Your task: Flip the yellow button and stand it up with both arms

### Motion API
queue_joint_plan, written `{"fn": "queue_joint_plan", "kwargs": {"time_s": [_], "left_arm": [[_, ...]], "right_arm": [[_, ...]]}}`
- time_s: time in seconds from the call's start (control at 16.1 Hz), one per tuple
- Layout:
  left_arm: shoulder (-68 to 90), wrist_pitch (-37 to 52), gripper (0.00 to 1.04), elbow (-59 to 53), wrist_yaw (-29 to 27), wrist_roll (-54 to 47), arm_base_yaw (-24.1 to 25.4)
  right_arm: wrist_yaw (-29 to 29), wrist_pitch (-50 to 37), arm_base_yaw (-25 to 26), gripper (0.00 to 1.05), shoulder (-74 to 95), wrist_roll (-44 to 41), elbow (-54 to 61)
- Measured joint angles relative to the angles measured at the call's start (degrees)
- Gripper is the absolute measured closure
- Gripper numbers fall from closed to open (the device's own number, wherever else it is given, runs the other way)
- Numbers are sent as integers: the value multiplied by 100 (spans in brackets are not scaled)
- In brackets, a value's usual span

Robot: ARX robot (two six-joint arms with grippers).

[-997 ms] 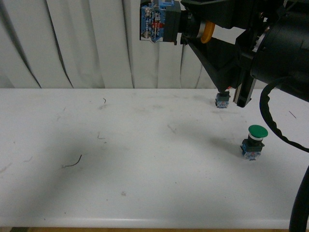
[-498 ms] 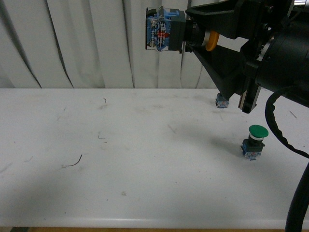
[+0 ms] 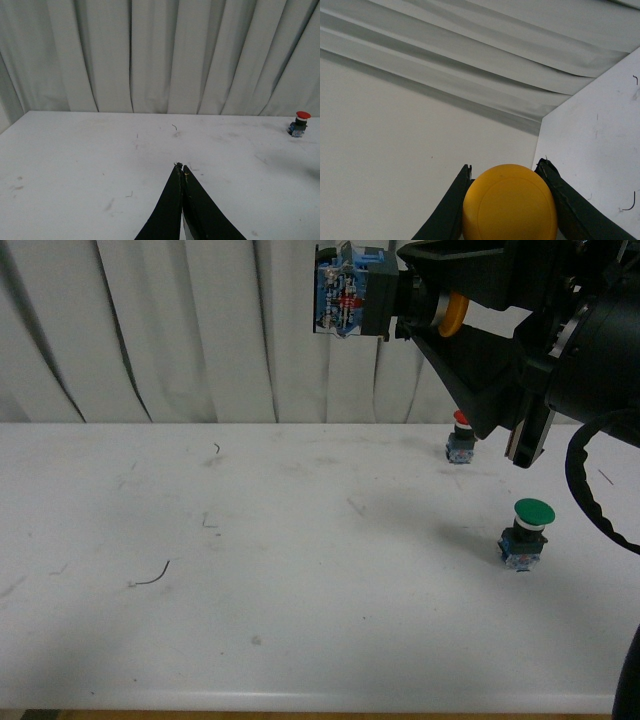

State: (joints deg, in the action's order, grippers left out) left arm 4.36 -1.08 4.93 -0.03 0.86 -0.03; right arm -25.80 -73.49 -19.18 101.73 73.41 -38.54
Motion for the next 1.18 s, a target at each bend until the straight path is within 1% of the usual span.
{"fn": "queue_joint_plan", "kwargs": {"time_s": [0.75,0.81,0.93,1.0,1.06,1.18], "left_arm": [[-387,85,103,-442,0,0,0],[-387,92,101,-442,0,0,0],[-387,87,78,-442,0,0,0],[-387,87,67,-442,0,0,0],[-387,87,56,-442,0,0,0],[-387,87,30,-442,0,0,0]], "right_arm": [[-35,11,-111,69,-66,-181,28],[-4,11,-107,70,-98,-306,35],[243,17,-55,70,-289,-907,59],[466,20,35,70,-459,-1427,57],[802,164,133,70,-699,-2201,-28],[1637,1469,356,70,-955,-3884,-446]]}}
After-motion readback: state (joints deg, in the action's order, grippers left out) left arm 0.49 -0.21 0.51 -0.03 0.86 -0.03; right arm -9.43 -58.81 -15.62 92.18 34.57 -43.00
